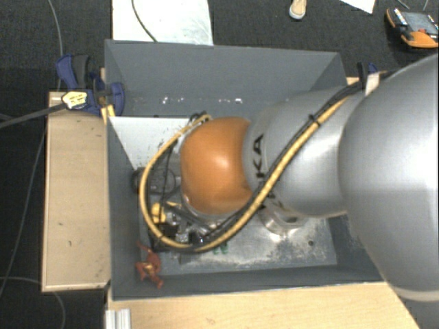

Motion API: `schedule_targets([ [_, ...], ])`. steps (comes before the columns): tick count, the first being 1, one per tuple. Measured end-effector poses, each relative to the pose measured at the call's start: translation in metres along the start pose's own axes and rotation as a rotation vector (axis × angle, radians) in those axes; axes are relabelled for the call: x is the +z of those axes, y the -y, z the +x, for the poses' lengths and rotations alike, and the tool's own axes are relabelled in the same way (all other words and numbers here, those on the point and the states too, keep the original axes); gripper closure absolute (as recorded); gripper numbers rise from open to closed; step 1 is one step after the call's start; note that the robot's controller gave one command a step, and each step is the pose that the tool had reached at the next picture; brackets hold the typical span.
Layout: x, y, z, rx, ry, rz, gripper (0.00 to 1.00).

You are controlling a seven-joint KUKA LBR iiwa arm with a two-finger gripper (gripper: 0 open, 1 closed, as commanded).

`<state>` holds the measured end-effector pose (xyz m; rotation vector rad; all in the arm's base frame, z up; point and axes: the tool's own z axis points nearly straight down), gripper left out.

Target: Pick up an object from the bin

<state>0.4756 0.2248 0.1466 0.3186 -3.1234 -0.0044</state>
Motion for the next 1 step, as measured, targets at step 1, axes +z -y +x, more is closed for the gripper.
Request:
schedule_targets([
  [1,-0.0409,-0.0003,-0.0009,0.004,0.004,-0.001,1.00],
])
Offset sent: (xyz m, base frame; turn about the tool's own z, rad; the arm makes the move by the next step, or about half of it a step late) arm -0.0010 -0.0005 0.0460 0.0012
